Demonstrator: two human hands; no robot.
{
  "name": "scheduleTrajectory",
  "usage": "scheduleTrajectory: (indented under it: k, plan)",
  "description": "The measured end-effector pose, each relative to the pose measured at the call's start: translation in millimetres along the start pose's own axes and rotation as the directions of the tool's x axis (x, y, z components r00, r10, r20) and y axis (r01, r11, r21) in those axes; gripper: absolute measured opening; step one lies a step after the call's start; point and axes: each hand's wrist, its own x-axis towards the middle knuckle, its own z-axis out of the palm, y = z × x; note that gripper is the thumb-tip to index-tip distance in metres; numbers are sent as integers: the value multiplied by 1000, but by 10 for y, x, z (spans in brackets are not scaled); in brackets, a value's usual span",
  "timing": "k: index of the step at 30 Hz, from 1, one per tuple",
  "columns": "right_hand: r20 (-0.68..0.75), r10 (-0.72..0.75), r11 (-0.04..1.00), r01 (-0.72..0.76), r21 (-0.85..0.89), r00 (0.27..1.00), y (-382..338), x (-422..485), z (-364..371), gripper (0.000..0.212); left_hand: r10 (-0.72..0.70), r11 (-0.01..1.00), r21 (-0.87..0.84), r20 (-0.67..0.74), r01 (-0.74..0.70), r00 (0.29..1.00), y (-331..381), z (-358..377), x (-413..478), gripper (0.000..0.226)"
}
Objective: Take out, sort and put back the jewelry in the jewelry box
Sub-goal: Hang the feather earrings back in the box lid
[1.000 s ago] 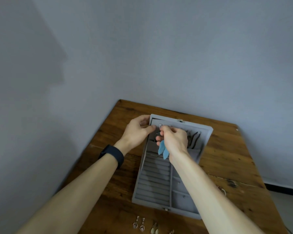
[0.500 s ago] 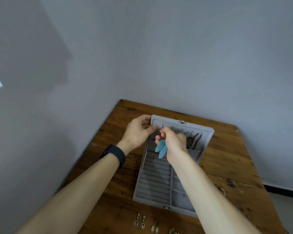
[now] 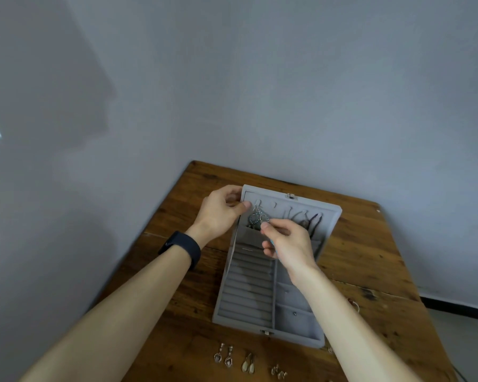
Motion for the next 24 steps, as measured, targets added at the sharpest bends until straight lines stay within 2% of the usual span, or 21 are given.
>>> scheduleTrajectory:
  k: [2, 3, 5, 7, 10, 12, 17, 21, 24]
  plan:
    - [-65, -163, 965, 146, -217, 984, 18, 8, -35, 27, -1, 1000, 14, -11, 1, 1000, 3, 6, -8, 33]
    - [-84, -255, 912, 211, -352, 963, 8, 11, -46, 27, -1, 1000, 17, -13, 1, 1000, 6, 8, -13, 33]
    - [-77, -375, 762, 260, -593, 924, -25, 19, -66, 27, 2, 1000, 19, -9, -1, 1000, 8, 11, -18, 32]
    - [-58, -444, 654, 279, -703, 894, -36, 34, -74, 27, 1, 1000, 22, -4, -1, 1000, 8, 7, -18, 32]
    - [4, -558, 547, 372, -750, 830, 14, 69, -43, 23, -6, 1000, 24, -5, 6, 1000, 10, 1, -15, 33]
    - [27, -589, 511, 398, -762, 808, 38, 75, -25, 22, -12, 1000, 25, -9, 12, 1000, 20, 7, -18, 34]
    - [29, -665, 338, 335, -880, 747, 124, 46, -28, 20, -9, 1000, 17, -12, 9, 1000, 26, 8, -32, 34]
    - [63, -659, 309, 346, -886, 749, 128, 38, -1, 16, -7, 1000, 17, -21, 7, 1000, 22, 13, -37, 32]
    - [70, -661, 292, 342, -893, 747, 147, 8, 39, 21, -12, 1000, 14, -31, 12, 999, 27, 18, -43, 32]
